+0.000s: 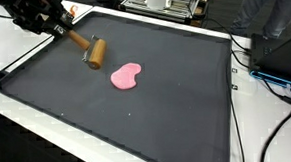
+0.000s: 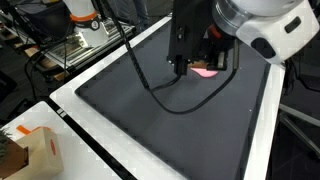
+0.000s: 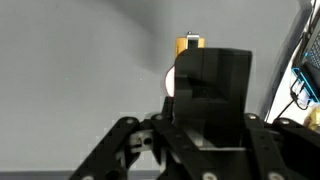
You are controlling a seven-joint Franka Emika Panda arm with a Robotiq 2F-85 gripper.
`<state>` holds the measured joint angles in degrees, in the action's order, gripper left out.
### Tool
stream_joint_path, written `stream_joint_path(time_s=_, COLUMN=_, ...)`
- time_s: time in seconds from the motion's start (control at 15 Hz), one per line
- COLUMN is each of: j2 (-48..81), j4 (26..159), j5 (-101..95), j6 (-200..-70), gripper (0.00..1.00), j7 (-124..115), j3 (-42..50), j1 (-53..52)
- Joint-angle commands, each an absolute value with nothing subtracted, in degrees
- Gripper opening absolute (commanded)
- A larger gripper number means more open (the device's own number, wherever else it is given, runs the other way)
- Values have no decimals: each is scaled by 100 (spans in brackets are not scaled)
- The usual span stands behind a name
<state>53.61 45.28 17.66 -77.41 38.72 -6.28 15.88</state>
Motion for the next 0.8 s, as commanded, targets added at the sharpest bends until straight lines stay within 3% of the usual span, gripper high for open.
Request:
stream_joint_path(time_s=0.0, j2=5152, j4=4608, j5=1671, j6=-7803, gripper=24, j7=3980, j3=-625, j1=1474)
stream_joint_path(time_s=0.73, j2=4386, j4=5111, j5=709, j6=-8444, gripper=24, j7=4409, j3=-523, j1=742)
